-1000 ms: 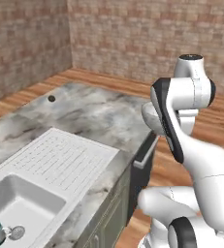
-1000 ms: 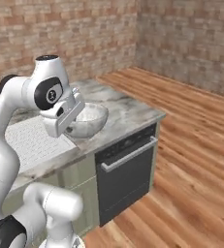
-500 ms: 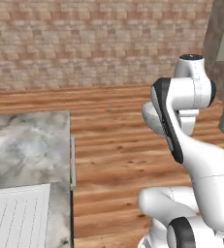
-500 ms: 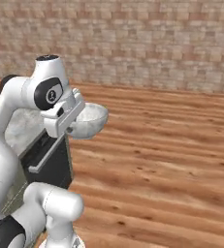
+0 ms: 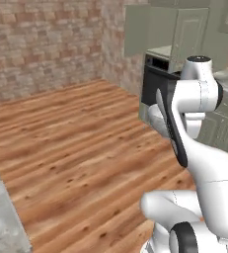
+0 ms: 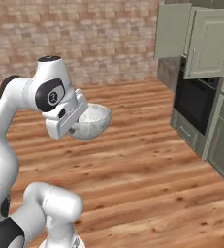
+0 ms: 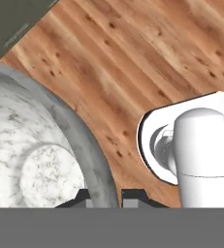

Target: Pick the mug and place it in the sink. Pick the bowl and place it in the open cabinet and then close the cabinet.

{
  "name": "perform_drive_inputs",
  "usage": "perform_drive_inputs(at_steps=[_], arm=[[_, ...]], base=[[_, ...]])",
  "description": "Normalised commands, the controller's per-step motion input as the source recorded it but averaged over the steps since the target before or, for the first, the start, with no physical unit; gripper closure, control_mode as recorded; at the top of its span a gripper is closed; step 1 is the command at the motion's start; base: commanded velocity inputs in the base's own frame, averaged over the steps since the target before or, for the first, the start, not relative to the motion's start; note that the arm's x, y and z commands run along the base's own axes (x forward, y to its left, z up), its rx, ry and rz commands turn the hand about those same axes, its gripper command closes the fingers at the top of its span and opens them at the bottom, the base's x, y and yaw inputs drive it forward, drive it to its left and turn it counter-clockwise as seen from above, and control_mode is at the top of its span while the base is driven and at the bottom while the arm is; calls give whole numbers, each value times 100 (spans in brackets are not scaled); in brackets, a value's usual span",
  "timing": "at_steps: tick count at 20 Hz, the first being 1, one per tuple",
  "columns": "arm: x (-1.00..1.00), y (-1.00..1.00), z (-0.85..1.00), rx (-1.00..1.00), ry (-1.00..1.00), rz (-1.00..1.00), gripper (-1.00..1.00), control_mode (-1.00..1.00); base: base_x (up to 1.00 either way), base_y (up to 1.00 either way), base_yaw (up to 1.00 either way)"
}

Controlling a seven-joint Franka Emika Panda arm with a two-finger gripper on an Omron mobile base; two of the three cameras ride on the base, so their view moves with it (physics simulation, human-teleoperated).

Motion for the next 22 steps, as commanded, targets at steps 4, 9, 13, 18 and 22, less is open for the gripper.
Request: perform_drive_inputs(at_steps=[4, 9, 13, 18, 22], arm=[[0, 0, 0, 0, 0, 0, 100, 100], [0, 0, 0, 0, 0, 0, 100, 100], [0, 0, 0, 0, 0, 0, 100, 100], [0, 0, 0, 0, 0, 0, 100, 100], [0, 0, 0, 0, 0, 0, 100, 100]], base=[[62, 23, -74], [93, 95, -48], [100, 100, -13], [100, 97, -10], [100, 26, -30]])
